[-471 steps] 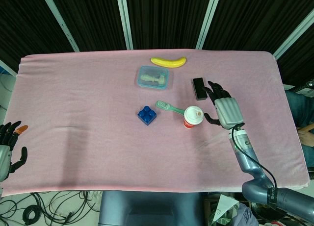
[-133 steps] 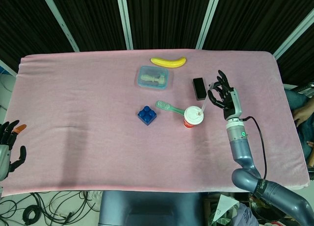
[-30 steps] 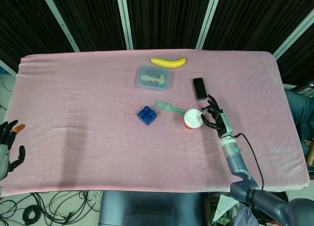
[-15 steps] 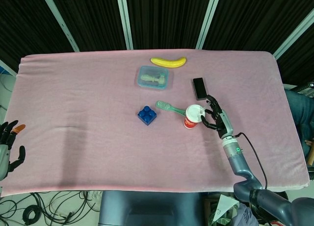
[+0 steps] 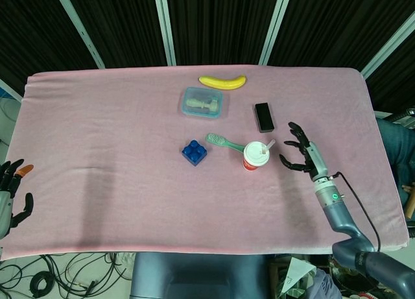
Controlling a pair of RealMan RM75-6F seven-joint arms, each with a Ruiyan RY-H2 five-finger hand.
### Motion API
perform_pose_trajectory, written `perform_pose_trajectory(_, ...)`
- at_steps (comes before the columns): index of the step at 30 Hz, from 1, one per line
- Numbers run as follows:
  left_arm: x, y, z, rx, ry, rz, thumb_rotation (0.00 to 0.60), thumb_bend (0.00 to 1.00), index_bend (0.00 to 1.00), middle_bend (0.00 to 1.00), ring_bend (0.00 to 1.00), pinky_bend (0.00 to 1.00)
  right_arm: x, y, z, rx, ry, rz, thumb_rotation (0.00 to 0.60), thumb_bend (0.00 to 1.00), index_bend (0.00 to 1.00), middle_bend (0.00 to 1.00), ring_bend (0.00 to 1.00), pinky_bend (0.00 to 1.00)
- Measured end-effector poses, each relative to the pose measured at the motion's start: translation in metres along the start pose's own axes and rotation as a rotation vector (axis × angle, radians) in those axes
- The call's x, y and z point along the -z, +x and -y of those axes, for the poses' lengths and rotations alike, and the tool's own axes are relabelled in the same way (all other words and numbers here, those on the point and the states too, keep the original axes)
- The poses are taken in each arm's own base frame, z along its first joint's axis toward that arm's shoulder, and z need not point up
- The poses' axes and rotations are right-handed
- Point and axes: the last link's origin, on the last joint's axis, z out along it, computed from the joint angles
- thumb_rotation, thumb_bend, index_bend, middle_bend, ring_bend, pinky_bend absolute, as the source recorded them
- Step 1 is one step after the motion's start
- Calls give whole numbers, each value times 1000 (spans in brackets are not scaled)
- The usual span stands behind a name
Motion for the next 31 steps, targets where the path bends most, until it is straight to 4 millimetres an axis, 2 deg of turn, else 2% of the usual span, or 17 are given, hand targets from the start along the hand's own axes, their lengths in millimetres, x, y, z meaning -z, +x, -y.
perform_pose_trajectory(5, 0, 0, 0, -23, -9, 1, 600, 579, 196, 86, 22, 0, 21, 33, 11, 293, -16, -38, 600, 265, 0, 0, 0, 179)
perform_pose_trajectory(8, 1, -2, -2, -34, -16, 4, 600, 579, 196, 86, 22, 0, 36, 46, 19, 495, -15, -73, 600, 266, 0, 0, 0, 179)
perform_pose_trajectory(13, 2, -2, -2, -34, -12, 11, 600, 579, 196, 88, 22, 0, 67, 57, 31, 824, -14, -134, 600, 265, 0, 0, 0, 179)
perform_pose_trajectory(16, 2, -2, -2, -32, -9, 14, 600, 579, 196, 89, 22, 0, 95, 57, 39, 994, -15, -182, 600, 265, 0, 0, 0, 179)
perform_pose_trajectory(19, 3, -1, -2, -30, -10, 14, 600, 579, 196, 89, 22, 0, 122, 56, 42, 1098, -24, -223, 600, 265, 0, 0, 0, 179)
perform_pose_trajectory(23, 3, -1, -3, -29, -15, 13, 600, 579, 196, 91, 22, 0, 159, 53, 35, 1228, -81, -240, 600, 265, 0, 0, 0, 179)
perform_pose_trajectory(26, 3, -1, -4, -29, -20, 11, 600, 579, 196, 93, 22, 0, 177, 48, 29, 1249, -114, -242, 600, 265, 0, 0, 0, 179)
perform_pose_trajectory(31, 5, 0, -5, -25, -33, 6, 600, 578, 196, 93, 22, 0, 184, 43, 20, 1240, -125, -235, 600, 265, 0, 0, 0, 179)
